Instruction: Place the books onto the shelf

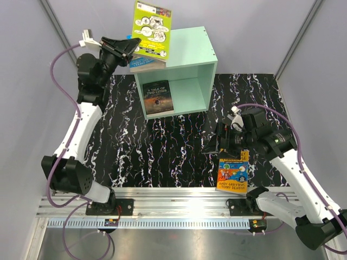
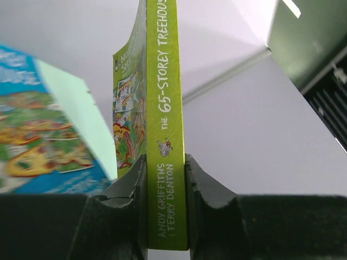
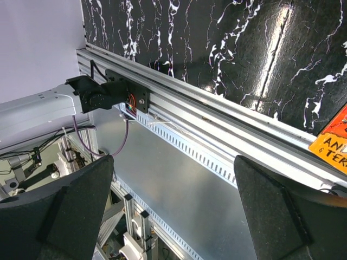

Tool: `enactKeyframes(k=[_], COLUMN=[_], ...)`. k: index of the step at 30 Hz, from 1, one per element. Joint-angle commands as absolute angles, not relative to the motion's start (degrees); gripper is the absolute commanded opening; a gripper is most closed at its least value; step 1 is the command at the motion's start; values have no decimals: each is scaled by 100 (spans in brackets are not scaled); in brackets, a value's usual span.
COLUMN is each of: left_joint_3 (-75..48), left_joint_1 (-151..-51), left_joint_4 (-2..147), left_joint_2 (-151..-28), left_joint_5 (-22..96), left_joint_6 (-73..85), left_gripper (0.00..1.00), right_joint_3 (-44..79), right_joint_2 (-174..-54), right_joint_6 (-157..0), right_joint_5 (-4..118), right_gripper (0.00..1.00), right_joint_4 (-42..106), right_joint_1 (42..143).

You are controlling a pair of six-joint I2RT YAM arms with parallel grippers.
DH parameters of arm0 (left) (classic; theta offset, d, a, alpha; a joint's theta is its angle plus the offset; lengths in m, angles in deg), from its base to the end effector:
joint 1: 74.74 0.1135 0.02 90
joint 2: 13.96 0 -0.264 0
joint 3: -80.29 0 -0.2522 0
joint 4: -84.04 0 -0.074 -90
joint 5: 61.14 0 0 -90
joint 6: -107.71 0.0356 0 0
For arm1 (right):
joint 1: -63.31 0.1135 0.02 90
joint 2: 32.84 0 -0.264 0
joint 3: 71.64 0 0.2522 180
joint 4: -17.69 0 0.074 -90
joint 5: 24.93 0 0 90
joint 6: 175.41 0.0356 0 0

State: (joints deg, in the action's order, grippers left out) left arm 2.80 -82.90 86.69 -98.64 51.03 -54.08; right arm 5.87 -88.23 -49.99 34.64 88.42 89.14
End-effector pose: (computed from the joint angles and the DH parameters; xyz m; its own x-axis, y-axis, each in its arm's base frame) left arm 0.3305 -0.0610 0.4910 -0.3490 -0.8386 -0.4182 0.4794 0.2236 -0.8486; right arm 0.1478 0.0916 0.3472 -0.9427 0.0989 -0.3186 -0.1604 0.7030 0.6929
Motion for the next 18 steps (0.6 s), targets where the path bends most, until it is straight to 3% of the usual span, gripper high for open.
enactKeyframes(k=[1, 18], left_joint_3=[-252, -96], left_joint_1=[-8256, -8265], left_joint_4=[10270, 8682], left_joint_2=[-9666, -9368], left_joint_5=[4152, 3783], left_joint_6=[-6287, -5498], left_gripper=[0, 0], right_joint_3=[725, 444], right_joint_2=[-8742, -8645], right_joint_6=[-5148, -5201], right_joint_5=[3650, 3624], right_gripper=[100, 100], right_joint_4=[8911, 8884], right_joint_1=[8915, 8915])
